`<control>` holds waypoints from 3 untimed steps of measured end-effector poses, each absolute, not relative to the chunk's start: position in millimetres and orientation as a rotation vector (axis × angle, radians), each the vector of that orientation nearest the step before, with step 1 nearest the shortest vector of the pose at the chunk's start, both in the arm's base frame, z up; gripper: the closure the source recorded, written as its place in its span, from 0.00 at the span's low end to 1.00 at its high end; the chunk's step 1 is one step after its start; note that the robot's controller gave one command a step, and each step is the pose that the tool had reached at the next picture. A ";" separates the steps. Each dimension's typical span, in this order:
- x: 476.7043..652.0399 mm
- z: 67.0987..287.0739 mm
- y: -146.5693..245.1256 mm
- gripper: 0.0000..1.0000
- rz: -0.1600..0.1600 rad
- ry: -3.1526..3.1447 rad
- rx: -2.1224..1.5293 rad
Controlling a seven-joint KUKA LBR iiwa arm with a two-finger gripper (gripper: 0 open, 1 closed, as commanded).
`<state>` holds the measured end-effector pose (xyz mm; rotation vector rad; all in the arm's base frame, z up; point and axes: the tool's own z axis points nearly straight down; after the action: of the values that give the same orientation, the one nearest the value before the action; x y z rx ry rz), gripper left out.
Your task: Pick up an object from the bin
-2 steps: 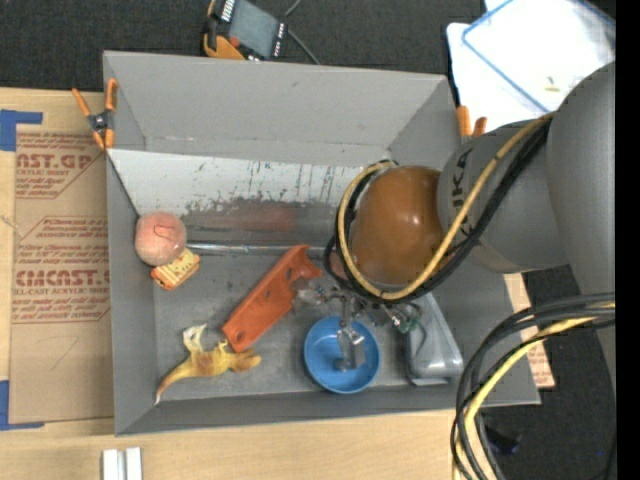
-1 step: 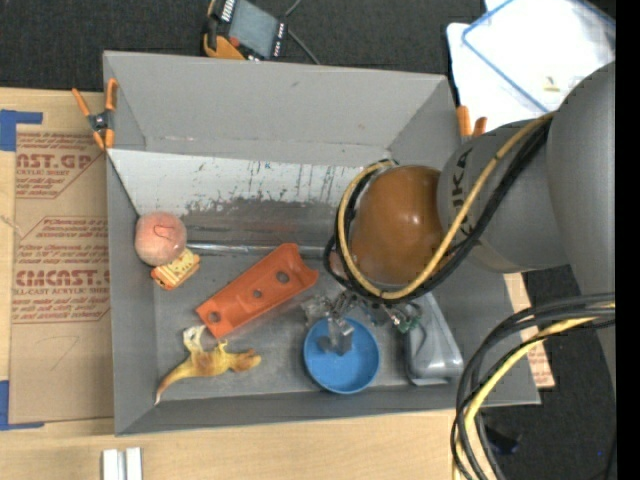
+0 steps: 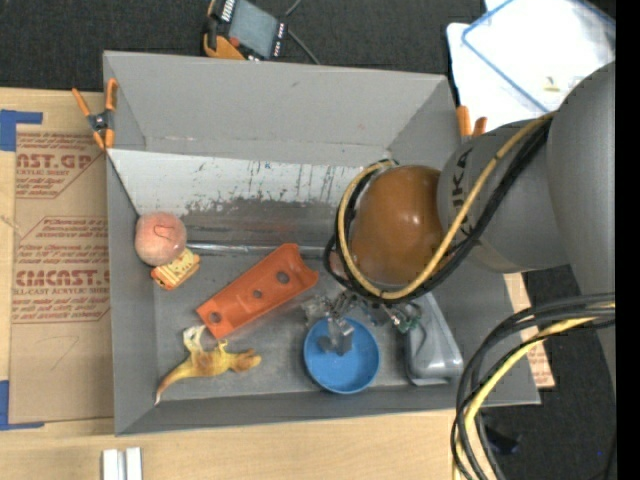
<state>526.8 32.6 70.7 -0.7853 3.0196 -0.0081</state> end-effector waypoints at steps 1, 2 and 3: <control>510.8 159.2 33.0 1.00 -0.006 3.021 -0.794; 504.3 265.1 41.0 1.00 -0.004 3.012 -0.845; 510.6 207.9 28.7 1.00 -0.005 3.011 -0.820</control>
Offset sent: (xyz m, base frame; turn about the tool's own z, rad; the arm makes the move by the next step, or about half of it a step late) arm -0.0242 0.0093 0.2076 -0.0439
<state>510.6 28.7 207.9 -0.8200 3.0113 -0.0053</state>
